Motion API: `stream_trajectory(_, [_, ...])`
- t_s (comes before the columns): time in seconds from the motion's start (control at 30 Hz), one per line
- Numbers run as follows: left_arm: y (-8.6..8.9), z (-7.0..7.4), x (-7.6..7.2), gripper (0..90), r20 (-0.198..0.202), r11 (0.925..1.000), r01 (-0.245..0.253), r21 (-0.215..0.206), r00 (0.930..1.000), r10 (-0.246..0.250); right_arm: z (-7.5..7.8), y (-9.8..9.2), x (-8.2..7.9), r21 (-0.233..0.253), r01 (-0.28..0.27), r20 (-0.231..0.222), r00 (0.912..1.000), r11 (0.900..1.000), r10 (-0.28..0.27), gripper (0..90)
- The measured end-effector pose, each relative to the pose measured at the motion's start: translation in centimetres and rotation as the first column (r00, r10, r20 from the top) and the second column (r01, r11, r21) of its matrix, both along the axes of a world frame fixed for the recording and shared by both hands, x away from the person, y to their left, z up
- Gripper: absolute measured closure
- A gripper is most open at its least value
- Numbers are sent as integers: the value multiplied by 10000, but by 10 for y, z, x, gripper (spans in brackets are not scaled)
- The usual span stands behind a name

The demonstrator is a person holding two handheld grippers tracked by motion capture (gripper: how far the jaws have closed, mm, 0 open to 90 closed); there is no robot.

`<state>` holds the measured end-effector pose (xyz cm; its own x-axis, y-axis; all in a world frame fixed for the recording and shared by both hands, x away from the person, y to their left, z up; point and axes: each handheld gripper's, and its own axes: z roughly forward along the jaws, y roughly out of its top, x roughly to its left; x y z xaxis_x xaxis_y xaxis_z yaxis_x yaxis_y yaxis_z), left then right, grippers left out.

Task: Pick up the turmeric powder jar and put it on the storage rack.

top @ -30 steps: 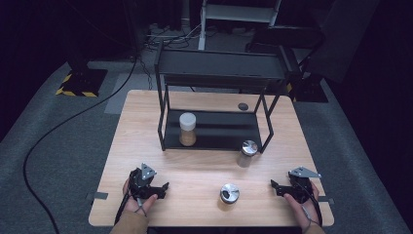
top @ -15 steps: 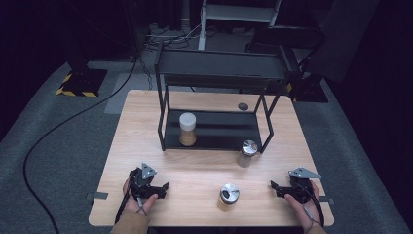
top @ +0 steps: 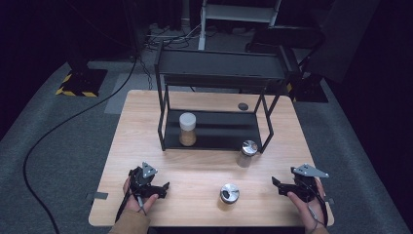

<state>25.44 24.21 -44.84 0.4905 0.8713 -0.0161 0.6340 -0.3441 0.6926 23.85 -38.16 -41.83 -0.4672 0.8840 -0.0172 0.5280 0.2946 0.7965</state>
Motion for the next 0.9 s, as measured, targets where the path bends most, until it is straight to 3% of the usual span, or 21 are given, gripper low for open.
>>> stream_trajectory(0.63, [0, 0, 0, 4, -5, 10000, 0, 2, 10000, 0, 44, 19, -7, 128, -333, 87, 9994, 9994, 332, 89])
stream_trajectory(0.9, [0, 0, 0, 5, -5, 10000, 0, 2, 10000, 0, 55, 30, -9, 234, -577, 159, 9982, 9981, 573, 89])
